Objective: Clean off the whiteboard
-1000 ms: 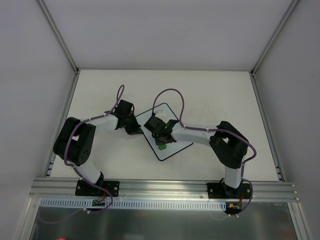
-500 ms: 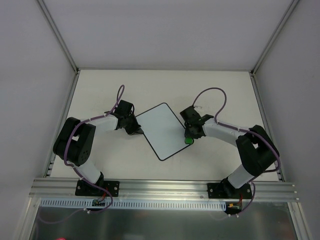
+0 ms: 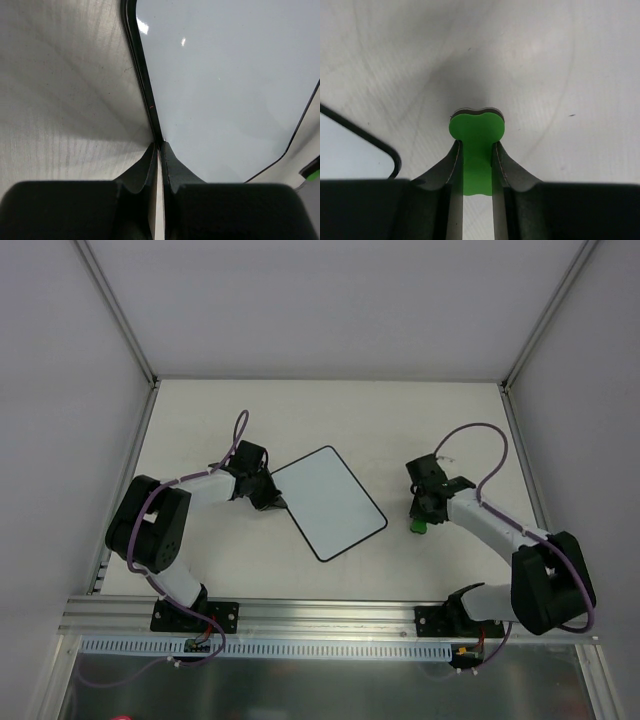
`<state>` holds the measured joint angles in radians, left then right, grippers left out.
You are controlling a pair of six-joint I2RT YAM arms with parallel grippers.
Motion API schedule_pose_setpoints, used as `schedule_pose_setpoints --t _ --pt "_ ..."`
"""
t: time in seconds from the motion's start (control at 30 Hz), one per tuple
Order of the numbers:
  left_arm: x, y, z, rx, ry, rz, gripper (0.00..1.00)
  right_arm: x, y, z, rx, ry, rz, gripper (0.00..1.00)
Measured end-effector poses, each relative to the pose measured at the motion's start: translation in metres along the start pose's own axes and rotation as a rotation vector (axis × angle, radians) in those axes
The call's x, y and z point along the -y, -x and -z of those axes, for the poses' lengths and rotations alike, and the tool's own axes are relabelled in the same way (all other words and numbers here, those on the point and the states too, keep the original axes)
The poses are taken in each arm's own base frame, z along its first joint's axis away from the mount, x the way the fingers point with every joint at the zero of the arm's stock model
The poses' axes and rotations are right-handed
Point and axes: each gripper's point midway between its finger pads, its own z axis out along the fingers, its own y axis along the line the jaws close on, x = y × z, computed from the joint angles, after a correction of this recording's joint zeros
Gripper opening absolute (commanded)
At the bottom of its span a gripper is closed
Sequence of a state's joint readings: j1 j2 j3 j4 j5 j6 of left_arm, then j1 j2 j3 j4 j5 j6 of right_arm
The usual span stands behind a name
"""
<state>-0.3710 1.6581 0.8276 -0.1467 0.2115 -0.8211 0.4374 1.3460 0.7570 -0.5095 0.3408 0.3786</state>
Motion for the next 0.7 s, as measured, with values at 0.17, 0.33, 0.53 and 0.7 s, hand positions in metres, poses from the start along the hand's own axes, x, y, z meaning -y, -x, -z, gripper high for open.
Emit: schedule_pose_setpoints --t 0.17,0.33,0.53,0.7 --pt "-0.005 0.0 0.005 0.007 0.022 -0.001 0.0 0.032 0.03 0.004 0.061 -0.039 -0.072 0.0" --pt "-0.011 0.0 0.009 0.01 0.048 -0.01 0.0 0.051 0.044 -0.007 0.037 -0.091 -0.087 0.0" --pt "-0.013 -0.002 0.011 0.002 0.061 -0.016 0.02 0.059 0.047 -0.038 -0.05 -0.121 -0.106 0.01" --pt "-0.017 -0.001 0.015 0.009 0.084 -0.025 0.15 0.06 0.047 -0.05 -0.088 -0.113 -0.128 0.13"
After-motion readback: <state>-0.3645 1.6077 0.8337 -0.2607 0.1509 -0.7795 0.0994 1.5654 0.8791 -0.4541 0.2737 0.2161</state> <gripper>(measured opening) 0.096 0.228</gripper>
